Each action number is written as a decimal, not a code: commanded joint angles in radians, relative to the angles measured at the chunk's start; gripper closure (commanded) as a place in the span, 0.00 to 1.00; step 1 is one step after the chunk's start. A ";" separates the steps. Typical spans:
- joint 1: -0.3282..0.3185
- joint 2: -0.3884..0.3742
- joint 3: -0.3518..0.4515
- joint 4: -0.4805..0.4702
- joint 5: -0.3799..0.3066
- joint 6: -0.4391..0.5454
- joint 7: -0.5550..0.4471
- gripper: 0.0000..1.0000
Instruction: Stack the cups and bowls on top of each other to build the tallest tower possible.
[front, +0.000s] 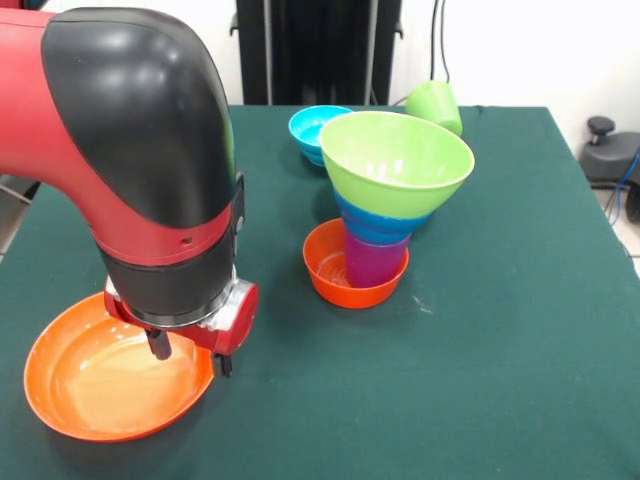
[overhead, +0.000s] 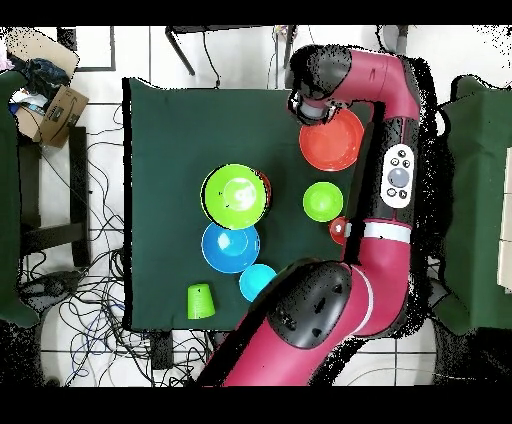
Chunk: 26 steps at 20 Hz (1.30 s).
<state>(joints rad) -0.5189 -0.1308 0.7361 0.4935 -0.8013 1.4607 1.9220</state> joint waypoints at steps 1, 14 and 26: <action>0.037 0.065 -0.027 0.025 -0.039 -0.081 -0.186 0.00; 0.042 0.121 -0.049 -0.001 -0.073 -0.134 -0.201 0.00; 0.062 0.130 -0.138 -0.022 -0.133 -0.138 -0.171 0.00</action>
<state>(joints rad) -0.4911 -0.0231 0.6708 0.4825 -0.8223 1.3780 1.9220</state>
